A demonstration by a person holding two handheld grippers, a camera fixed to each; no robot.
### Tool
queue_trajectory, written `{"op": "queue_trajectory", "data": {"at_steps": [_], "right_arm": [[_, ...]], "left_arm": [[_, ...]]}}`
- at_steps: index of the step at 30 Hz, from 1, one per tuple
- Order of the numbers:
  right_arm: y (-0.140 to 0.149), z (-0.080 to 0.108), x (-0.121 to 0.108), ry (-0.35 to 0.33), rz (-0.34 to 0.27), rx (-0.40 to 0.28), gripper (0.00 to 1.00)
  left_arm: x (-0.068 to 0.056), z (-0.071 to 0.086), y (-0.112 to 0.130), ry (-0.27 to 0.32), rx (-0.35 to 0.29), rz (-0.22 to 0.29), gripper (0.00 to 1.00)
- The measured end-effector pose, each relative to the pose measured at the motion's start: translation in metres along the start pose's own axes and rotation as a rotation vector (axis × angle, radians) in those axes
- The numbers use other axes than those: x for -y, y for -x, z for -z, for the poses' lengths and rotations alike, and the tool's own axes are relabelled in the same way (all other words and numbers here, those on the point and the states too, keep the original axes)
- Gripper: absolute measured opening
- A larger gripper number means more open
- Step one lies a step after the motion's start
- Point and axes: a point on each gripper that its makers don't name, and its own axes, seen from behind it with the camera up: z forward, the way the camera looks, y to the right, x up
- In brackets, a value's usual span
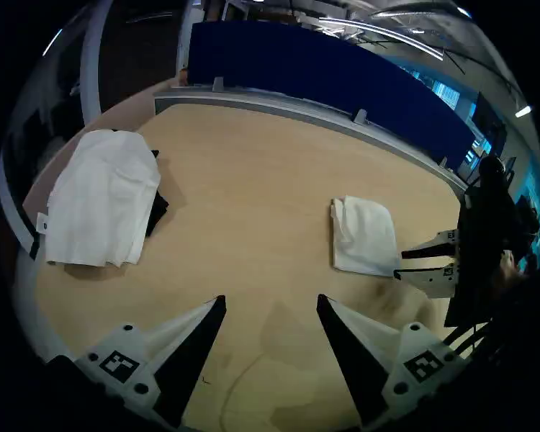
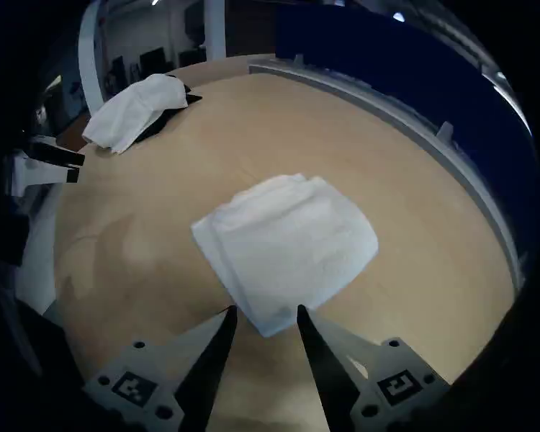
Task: Fold towel
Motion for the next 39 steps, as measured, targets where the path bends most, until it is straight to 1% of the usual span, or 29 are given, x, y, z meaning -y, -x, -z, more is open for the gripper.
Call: {"op": "queue_trajectory", "data": {"at_steps": [6, 13, 15, 19, 23, 27, 28, 31, 36, 39], "right_arm": [[0.011, -0.004, -0.001, 0.011, -0.016, 0.024, 0.64], [0.018, -0.009, 0.000, 0.024, -0.021, 0.042, 0.62], [0.019, -0.009, 0.000, 0.025, -0.025, 0.043, 0.58], [0.020, -0.011, 0.001, 0.022, -0.039, 0.040, 0.44], [0.019, -0.012, 0.002, 0.015, -0.060, 0.034, 0.33], [0.019, -0.012, -0.001, 0.020, -0.069, 0.028, 0.15], [0.019, -0.012, -0.002, 0.021, -0.070, 0.025, 0.12], [0.016, -0.011, -0.004, 0.024, -0.067, 0.014, 0.08], [0.007, -0.005, -0.011, 0.044, -0.048, -0.006, 0.07], [-0.005, 0.002, -0.015, 0.055, -0.034, -0.030, 0.07]], "left_arm": [[-0.003, 0.001, -0.001, 0.004, -0.001, -0.006, 0.94], [-0.003, 0.003, 0.000, 0.003, -0.002, -0.001, 0.94], [-0.002, 0.003, 0.000, 0.002, -0.002, 0.002, 0.94], [-0.001, 0.003, 0.000, 0.001, -0.002, 0.005, 0.94], [-0.001, 0.003, 0.000, 0.000, -0.002, 0.005, 0.93], [-0.002, 0.002, 0.001, 0.001, -0.001, 0.002, 0.94], [-0.002, 0.002, 0.001, 0.001, -0.001, 0.001, 0.94], [-0.002, 0.002, 0.001, 0.001, -0.001, -0.002, 0.94], [-0.003, 0.002, 0.000, 0.003, -0.002, -0.008, 0.94], [-0.004, 0.002, -0.002, 0.007, -0.006, -0.014, 0.94]]}}
